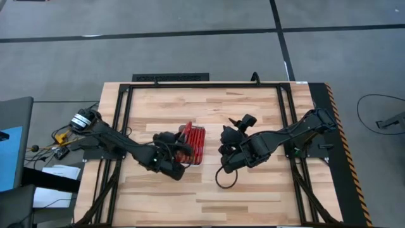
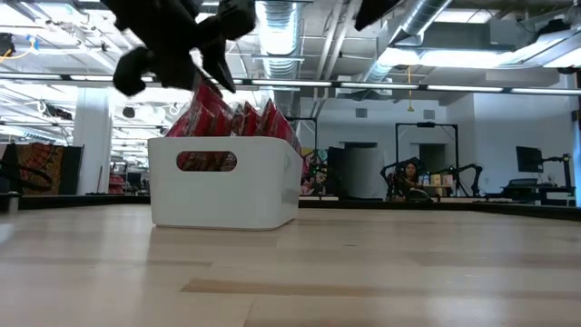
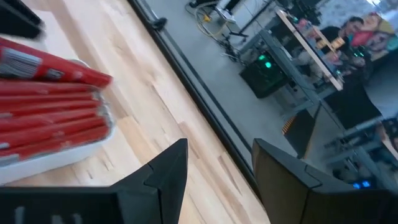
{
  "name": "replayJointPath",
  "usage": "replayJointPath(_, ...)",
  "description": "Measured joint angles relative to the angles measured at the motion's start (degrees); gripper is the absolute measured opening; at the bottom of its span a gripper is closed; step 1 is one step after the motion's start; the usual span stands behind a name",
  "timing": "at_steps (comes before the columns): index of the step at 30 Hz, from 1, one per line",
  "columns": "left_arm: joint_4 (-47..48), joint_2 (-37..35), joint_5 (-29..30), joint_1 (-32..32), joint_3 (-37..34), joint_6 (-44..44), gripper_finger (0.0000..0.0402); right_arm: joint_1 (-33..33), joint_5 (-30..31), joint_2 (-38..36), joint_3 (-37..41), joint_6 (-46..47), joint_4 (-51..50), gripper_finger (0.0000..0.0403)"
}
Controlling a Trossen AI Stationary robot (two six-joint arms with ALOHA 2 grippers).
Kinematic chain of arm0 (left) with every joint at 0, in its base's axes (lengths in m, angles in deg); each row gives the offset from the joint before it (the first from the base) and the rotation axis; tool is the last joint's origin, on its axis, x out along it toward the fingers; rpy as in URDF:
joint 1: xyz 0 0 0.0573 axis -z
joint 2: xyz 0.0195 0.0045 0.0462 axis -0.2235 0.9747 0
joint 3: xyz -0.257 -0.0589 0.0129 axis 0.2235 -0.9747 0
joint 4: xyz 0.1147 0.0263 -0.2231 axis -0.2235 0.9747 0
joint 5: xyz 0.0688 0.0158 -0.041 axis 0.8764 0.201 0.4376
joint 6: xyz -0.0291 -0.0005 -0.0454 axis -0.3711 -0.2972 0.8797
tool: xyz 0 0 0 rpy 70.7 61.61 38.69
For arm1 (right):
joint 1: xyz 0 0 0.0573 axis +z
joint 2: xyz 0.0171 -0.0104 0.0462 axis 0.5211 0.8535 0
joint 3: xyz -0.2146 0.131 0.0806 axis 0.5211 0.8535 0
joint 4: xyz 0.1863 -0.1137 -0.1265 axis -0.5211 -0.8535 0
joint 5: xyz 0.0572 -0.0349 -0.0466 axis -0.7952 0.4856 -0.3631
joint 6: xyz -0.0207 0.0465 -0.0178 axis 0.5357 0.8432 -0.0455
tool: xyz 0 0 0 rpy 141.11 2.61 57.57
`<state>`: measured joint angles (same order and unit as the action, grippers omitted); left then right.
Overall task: Sort popcorn bags into baskets
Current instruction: Put the red popcorn bag into the white bin
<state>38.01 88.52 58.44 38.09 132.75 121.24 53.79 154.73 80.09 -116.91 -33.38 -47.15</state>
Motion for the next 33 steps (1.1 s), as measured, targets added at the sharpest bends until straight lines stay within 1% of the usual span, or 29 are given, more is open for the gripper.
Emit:
replayJointPath(3,-0.43,-4.48,-3.97,1.55,0.0,-12.23,0.008,0.03,0.17,0.0,1.16,4.74,-2.85,0.0199)
replayJointPath(6,-0.64,-8.89,-10.46,3.41,0.01,-22.74,0.008,0.03,0.06,-0.3,4.45,7.87,-2.56,0.0201)
replayJointPath(8,-0.58,-10.34,-15.17,4.67,0.06,-26.52,0.008,-0.01,-0.37,-0.54,7.1,10.96,-2.59,0.0203)
replayJointPath(10,0.25,-10.44,-18.44,5.95,0.07,-27.54,0.008,-0.01,-0.95,-0.65,10.24,14.66,-2.56,0.0203)
replayJointPath(13,2.1,-8.5,-18.31,7.46,0.07,-26.41,0.008,-0.01,-1.01,-1.34,14.87,20.86,-2.1,0.02)
replayJointPath(16,3.21,-6.03,-16.36,8.17,0.04,-25.9,0.008,0.1,-1.48,-1.23,19.1,26.92,-2.23,0.0196)
replayJointPath(20,3.18,-3.33,-13.86,8.26,0.04,-26.41,0.008,0.76,-3.87,-1.04,23.01,31.51,-0.51,0.0194)
replayJointPath(23,3.22,-2.09,-12.61,8.09,0.04,-26.55,0.008,1.52,-4.61,-1.07,25.11,33.5,1.12,0.0194)
replayJointPath(27,4.78,-2.12,-12.42,7.1,0.04,-25.59,0.008,2.53,-4.87,-1.07,26.15,36.17,1.84,0.0196)
replayJointPath(30,5.76,-2.12,-12.36,6.53,0.04,-24.98,0.008,2.77,-4.77,-1.07,26.86,35.9,4.74,0.0193)
replayJointPath(33,5.89,-2.12,-14.8,6.25,0.09,-24.94,0.008,2.77,-4.85,-1.07,28.22,32.15,9.73,0.0189)
